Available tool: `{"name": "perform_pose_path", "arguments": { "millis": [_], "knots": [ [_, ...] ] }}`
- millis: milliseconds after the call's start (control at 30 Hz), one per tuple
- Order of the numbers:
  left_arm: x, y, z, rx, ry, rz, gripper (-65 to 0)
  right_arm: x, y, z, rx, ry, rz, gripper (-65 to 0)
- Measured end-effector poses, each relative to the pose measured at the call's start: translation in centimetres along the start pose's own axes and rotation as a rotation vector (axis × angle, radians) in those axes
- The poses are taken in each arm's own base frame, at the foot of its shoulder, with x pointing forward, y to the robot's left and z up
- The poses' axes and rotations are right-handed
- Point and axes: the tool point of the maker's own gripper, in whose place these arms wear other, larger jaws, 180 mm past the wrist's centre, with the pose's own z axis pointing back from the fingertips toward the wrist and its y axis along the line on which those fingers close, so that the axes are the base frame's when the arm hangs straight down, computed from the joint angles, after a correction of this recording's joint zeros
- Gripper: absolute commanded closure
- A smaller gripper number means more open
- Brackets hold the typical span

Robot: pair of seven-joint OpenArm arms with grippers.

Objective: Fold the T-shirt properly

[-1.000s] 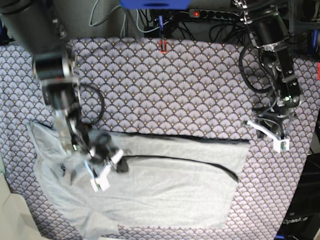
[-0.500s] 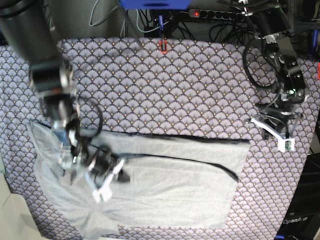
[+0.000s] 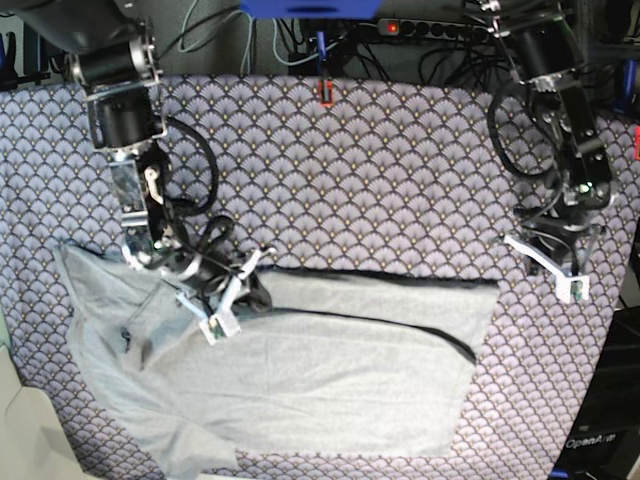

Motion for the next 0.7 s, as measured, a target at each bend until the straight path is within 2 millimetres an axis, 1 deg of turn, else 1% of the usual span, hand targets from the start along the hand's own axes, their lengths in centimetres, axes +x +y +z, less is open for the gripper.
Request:
{"name": "perform_pose_path", "arguments": {
  "millis": [33, 100, 133, 167, 300, 333, 467, 567, 700],
  "knots": [
    [-0.1, 0.1, 0.0, 0.002, 0.001, 0.001, 0.0, -0.3, -0.4, -0.2, -0.005, 0.006, -0.01, 0.0],
    [0.0, 0.0, 0.0, 0.0, 0.0, 0.001, 0.0, -0.2, -1.4, -0.3, -0.017, -0.013, -0.026, 0.0],
    [0.0, -0.1, 0.0, -0.002, -0.002, 0.001, 0.0, 0.0, -2.1, -0.3, -0.029, -0.029, -0.037, 0.0],
    [0.0, -0.1, 0.0, -0.002, -0.001, 0.0, 0.0, -0.3, -2.8, -0.3, -0.039, -0.022, -0.044, 0.0],
    [-0.1, -0.1, 0.0, -0.002, 0.004, 0.002, 0.0, -2.9, -4.5, -0.9, -0.069, 0.029, -0.106, 0.0],
    [-0.1, -0.1, 0.0, -0.002, 0.002, 0.002, 0.0, -3.1, -4.6, -1.0, -0.072, 0.017, -0.124, 0.0],
    [-0.1, -0.1, 0.0, -0.002, 0.002, 0.001, 0.0, -3.6, -5.3, -1.2, -0.088, -0.022, -0.168, 0.0],
    [-0.1, -0.1, 0.0, -0.003, 0.001, 0.001, 0.0, -3.5, -5.5, -1.2, -0.092, -0.05, -0.19, -0.1],
    [-0.2, -0.1, 0.0, -0.002, 0.005, 0.001, 0.0, -2.6, -6.7, -2.0, -0.105, -0.051, -0.214, -0.2]
  ]
}}
